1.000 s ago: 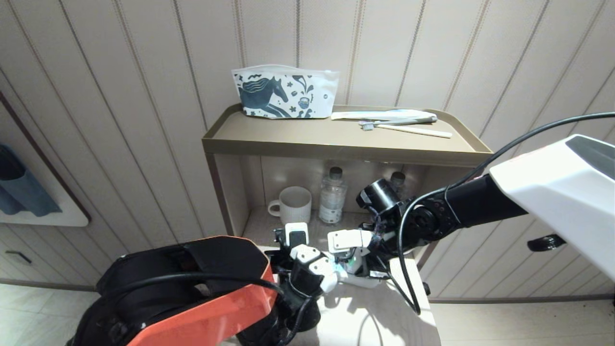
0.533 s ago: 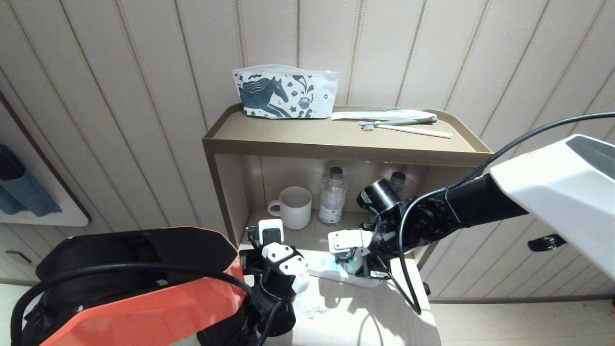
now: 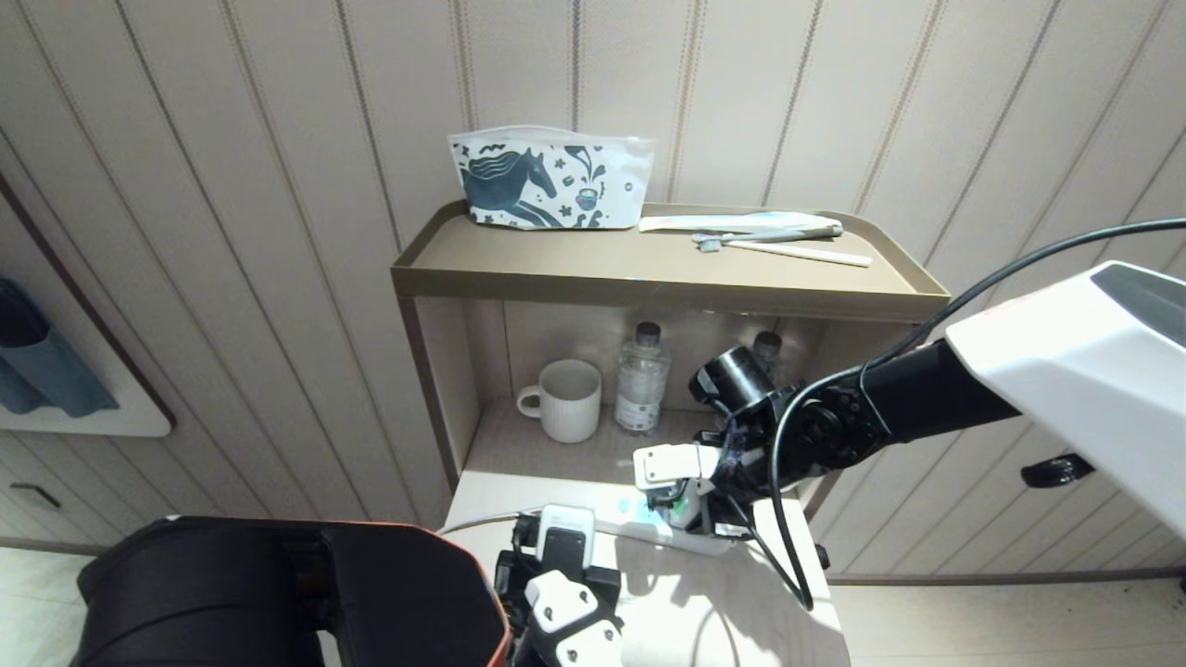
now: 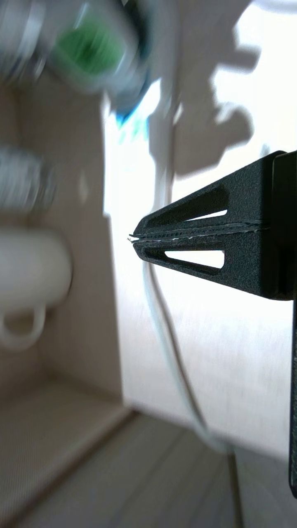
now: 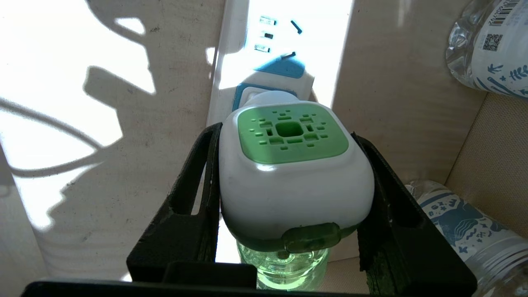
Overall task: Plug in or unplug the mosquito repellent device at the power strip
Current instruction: Hold the socket with your left hand and unplug it with your right hand
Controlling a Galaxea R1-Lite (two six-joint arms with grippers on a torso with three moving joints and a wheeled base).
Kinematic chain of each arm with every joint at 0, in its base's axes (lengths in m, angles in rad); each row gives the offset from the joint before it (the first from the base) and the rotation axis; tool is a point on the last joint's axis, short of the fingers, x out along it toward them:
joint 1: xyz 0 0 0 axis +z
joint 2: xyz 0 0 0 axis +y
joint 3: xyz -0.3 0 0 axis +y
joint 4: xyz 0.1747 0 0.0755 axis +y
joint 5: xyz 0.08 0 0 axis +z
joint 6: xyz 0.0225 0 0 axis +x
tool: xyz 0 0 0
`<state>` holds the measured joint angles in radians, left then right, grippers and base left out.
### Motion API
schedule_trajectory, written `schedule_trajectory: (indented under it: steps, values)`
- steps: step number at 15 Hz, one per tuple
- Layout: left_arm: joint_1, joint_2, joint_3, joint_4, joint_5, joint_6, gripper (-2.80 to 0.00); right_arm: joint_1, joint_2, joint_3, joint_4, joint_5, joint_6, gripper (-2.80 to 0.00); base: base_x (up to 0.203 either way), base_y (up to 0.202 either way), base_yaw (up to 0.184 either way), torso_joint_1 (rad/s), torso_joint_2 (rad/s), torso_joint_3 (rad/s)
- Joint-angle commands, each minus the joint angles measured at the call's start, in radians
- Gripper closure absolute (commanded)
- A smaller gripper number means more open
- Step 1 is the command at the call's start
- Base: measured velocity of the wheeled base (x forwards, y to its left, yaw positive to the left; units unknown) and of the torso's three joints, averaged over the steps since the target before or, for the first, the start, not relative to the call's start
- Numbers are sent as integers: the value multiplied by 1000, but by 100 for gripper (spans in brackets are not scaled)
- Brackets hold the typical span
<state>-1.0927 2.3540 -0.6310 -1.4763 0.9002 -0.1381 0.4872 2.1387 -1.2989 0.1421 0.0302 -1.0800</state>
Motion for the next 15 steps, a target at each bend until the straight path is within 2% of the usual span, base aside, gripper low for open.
schedule_trajectory:
  steps: [1, 2, 5, 7, 10, 12, 15]
  values:
    - [-44, 37, -45, 37, -12, -2, 0, 1, 6, 6, -16, 0, -6, 0, 0, 0, 0, 0, 0, 0]
    - [-46, 38, -48, 42, -12, -2, 0, -1, 6, 6, -16, 2, -6, 0, 0, 0, 0, 0, 0, 0]
    - [-87, 41, -162, 166, -17, -3, 0, -1, 6, 6, -16, 2, -6, 0, 0, 0, 0, 0, 0, 0]
    - [-94, 47, -170, 180, -17, -3, 0, -1, 7, 4, -18, 2, -6, 0, 0, 0, 0, 0, 0, 0]
    - [-155, 111, -322, 281, -17, -3, 0, -1, 7, 4, -18, 2, -6, 0, 0, 0, 0, 0, 0, 0]
    - [-159, 114, -326, 289, -17, -3, 0, -1, 7, 4, -18, 2, -6, 0, 0, 0, 0, 0, 0, 0]
    - [-179, 186, -403, 315, -17, -6, 0, -1, 12, 3, -19, 2, -6, 0, 0, 0, 0, 0, 0, 0]
